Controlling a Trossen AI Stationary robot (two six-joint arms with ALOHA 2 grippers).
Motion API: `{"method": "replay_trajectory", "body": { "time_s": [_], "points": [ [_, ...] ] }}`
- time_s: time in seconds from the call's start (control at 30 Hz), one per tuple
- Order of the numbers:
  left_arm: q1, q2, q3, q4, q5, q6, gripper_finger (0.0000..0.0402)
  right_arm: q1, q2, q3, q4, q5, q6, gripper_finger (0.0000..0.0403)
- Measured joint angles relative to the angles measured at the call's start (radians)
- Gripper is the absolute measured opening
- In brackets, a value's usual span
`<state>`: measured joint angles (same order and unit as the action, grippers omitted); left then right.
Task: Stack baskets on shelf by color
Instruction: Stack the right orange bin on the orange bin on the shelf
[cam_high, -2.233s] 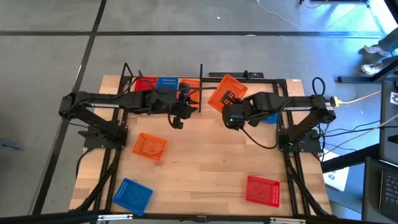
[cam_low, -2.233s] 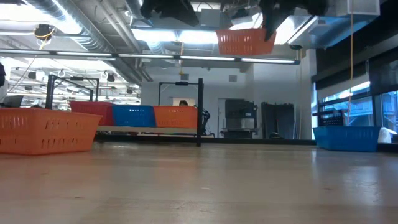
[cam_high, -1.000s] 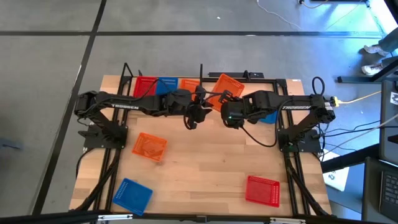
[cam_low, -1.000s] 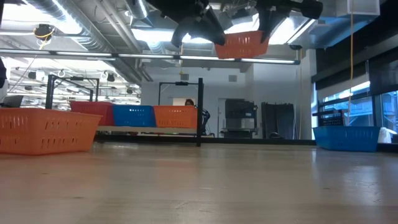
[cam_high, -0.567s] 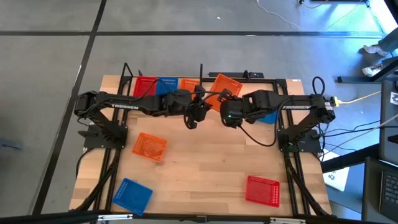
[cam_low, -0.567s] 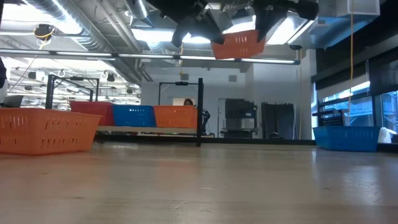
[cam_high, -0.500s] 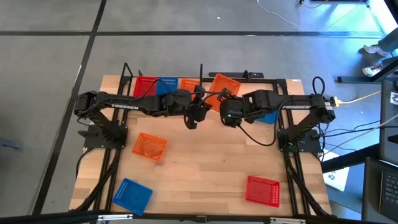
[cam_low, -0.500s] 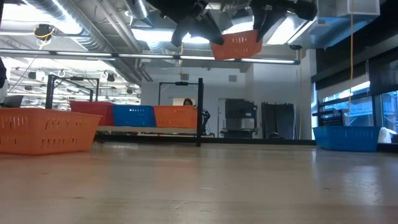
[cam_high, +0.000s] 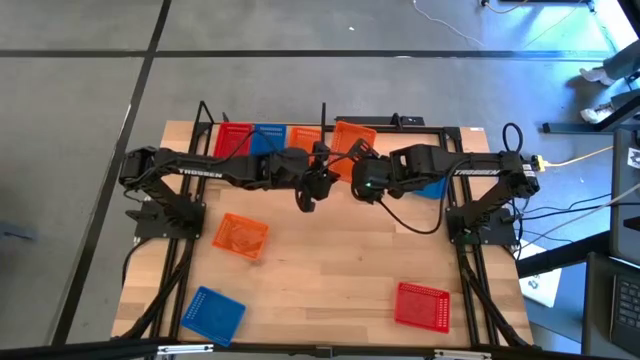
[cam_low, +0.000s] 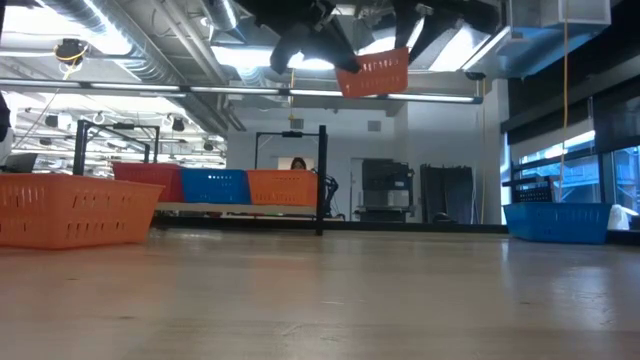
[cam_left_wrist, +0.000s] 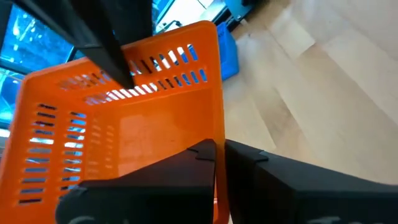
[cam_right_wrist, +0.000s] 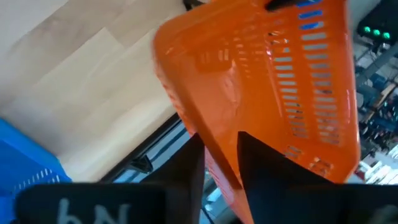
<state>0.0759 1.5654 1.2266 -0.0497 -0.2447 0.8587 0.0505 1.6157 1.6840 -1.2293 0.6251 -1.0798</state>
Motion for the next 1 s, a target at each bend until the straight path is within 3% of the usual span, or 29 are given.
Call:
{"method": "replay_trajectory", "body": {
  "time_s": [0.3,0.7,1.0],
  "points": [
    [0.0,0.0,0.0,-0.032,-0.025,-0.106,0.0,0.001,-0.005,0.0,0.019,0.063,0.032,0.0146],
    [0.003,-0.062,0.0,-0.104,-0.097,-0.151,0.0,0.056,-0.113,0.002,0.115,0.088,0.058,0.0148],
    [0.051,-0.201,0.001,-0.131,-0.138,-0.204,0.0,0.066,-0.234,0.002,0.227,0.088,0.058,0.0149]
  ]
}}
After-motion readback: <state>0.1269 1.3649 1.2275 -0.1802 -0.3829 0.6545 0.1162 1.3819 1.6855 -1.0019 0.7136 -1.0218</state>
